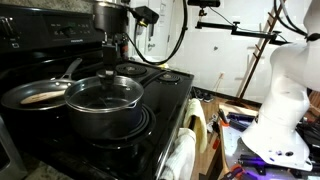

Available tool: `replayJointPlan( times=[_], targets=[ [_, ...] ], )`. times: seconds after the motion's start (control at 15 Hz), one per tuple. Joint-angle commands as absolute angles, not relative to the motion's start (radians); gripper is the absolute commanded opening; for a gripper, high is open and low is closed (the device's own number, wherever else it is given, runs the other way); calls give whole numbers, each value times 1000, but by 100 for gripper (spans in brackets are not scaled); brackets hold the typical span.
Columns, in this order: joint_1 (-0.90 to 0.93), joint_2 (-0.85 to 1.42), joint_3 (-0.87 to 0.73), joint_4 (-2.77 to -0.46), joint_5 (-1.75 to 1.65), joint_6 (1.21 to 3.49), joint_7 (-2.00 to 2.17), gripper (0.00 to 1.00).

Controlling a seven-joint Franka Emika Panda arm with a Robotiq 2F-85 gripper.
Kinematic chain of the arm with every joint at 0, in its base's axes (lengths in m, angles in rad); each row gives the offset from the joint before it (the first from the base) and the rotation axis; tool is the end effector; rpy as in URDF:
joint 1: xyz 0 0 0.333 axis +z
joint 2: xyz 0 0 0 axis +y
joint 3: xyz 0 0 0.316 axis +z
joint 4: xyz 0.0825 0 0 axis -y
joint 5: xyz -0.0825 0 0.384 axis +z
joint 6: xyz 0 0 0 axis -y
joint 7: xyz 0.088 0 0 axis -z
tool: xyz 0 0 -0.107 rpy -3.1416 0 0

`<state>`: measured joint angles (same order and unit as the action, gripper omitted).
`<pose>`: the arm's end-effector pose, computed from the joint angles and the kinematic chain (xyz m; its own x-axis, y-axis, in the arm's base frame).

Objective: Put the lid on the pot

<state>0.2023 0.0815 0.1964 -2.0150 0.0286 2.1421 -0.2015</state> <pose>0.5293 0.2224 0.4179 0.8333 0.5501 0.0539 0.5520 -0.8333 -0.0305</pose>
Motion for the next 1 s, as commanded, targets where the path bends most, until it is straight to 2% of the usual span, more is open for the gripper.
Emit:
replayJointPlan(
  times=[0.0,0.2,0.27,0.33,0.47,0.93],
  targets=[
    [190,79,195,-2017,50,2171,-246,34],
    [189,74,194,-2023,57,2183,-246,34],
    [189,72,193,-2025,57,2185,-245,84],
    [188,70,193,-2027,59,2186,-246,85],
    [188,65,192,-2029,61,2190,-240,97],
    [190,20,182,-2003,42,2138,-211,100]
  ],
)
